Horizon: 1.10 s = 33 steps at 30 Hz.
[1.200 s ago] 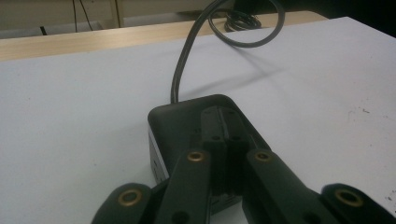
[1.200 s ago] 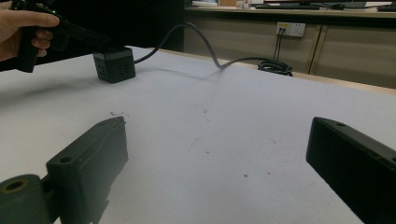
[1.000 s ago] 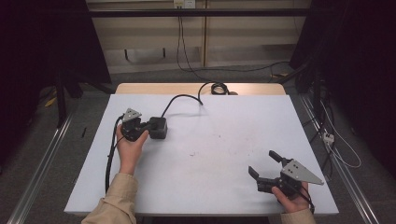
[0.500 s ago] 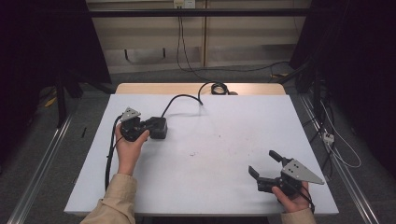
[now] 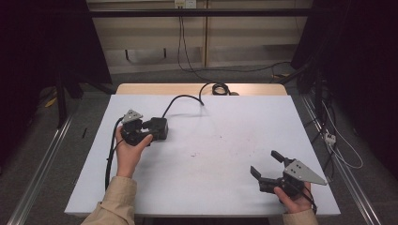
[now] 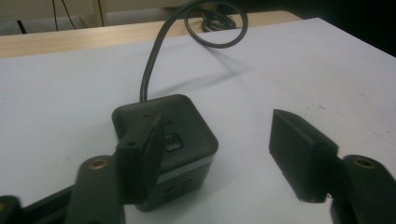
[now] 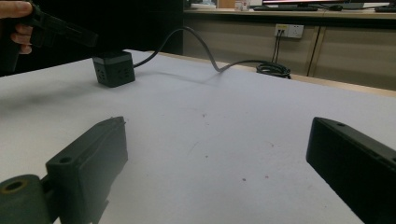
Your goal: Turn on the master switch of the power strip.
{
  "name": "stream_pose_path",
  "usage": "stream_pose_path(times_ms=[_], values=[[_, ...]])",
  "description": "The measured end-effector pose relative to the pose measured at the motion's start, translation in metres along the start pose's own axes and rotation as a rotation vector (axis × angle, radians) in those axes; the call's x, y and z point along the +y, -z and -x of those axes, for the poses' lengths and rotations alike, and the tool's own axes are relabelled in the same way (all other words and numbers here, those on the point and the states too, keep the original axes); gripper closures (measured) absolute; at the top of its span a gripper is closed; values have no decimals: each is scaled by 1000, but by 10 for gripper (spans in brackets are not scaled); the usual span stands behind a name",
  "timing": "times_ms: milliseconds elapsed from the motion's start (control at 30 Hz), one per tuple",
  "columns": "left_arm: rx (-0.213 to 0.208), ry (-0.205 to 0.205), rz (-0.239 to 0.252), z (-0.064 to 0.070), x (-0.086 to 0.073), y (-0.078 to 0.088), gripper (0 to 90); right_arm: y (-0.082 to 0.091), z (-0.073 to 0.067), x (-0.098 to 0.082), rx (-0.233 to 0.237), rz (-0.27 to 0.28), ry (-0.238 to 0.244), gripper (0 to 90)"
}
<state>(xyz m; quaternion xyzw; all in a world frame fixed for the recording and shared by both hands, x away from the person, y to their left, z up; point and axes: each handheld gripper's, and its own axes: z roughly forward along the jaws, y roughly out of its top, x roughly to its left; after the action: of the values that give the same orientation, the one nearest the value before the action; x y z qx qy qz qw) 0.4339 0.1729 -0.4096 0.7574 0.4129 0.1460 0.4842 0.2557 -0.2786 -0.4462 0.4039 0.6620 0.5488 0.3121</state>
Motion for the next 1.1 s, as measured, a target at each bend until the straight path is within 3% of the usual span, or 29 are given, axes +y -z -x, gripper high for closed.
stream_pose_path(times_ms=[100,300,367,500,833,1100], values=[[-5,14,-2,1,-1,2,269,0,1,0,-3,1,0,46],[-19,5,-6,2,-1,9,175,-2,0,0,0,-2,0,47],[-25,15,19,3,-3,11,172,-3,0,0,2,-1,2,47],[-22,20,12,1,-6,13,139,-3,0,0,5,0,0,47],[-37,-15,-12,3,-8,18,97,-3,-1,1,4,1,2,46],[-42,-26,7,4,-13,28,86,-2,0,1,4,4,0,46]])
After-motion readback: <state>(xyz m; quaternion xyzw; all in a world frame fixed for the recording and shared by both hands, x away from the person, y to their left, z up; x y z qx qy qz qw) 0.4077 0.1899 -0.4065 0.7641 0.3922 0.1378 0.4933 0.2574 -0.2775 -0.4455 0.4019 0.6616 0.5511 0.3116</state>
